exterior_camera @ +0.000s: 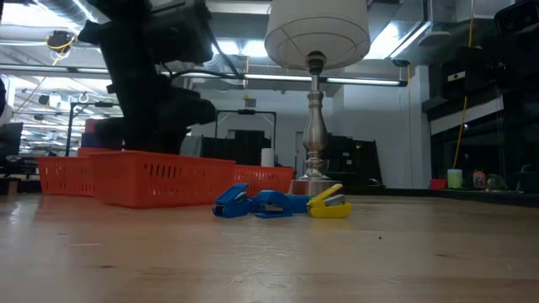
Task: Pick and place Stapler, Stapler remover, tape
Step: Put the green stapler into the bottom orange bin
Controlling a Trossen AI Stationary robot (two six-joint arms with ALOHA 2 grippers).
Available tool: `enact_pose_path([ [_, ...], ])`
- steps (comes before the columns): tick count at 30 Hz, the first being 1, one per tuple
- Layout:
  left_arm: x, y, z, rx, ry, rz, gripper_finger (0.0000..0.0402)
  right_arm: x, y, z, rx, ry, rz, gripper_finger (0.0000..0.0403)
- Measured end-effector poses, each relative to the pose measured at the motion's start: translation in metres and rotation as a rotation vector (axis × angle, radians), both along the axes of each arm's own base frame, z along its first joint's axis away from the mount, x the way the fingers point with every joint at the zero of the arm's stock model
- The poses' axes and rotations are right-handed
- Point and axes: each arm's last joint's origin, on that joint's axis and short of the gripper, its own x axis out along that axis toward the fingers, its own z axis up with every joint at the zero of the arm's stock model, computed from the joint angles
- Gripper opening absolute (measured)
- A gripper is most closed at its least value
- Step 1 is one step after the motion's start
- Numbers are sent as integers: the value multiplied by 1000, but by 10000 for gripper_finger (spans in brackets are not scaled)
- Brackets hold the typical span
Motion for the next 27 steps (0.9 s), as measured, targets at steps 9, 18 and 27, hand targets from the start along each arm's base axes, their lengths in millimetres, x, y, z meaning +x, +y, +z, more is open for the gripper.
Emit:
enact_pose_path([
  [9, 1, 0, 1, 25, -16, 6, 107, 0, 0, 0, 0, 0, 0, 129],
  [18, 3, 0, 3, 29, -19, 1, 132, 0, 0, 0, 0, 0, 0, 129],
  [27, 27, -1, 35, 122, -85, -124, 130, 0, 0, 0, 0, 0, -1, 129],
])
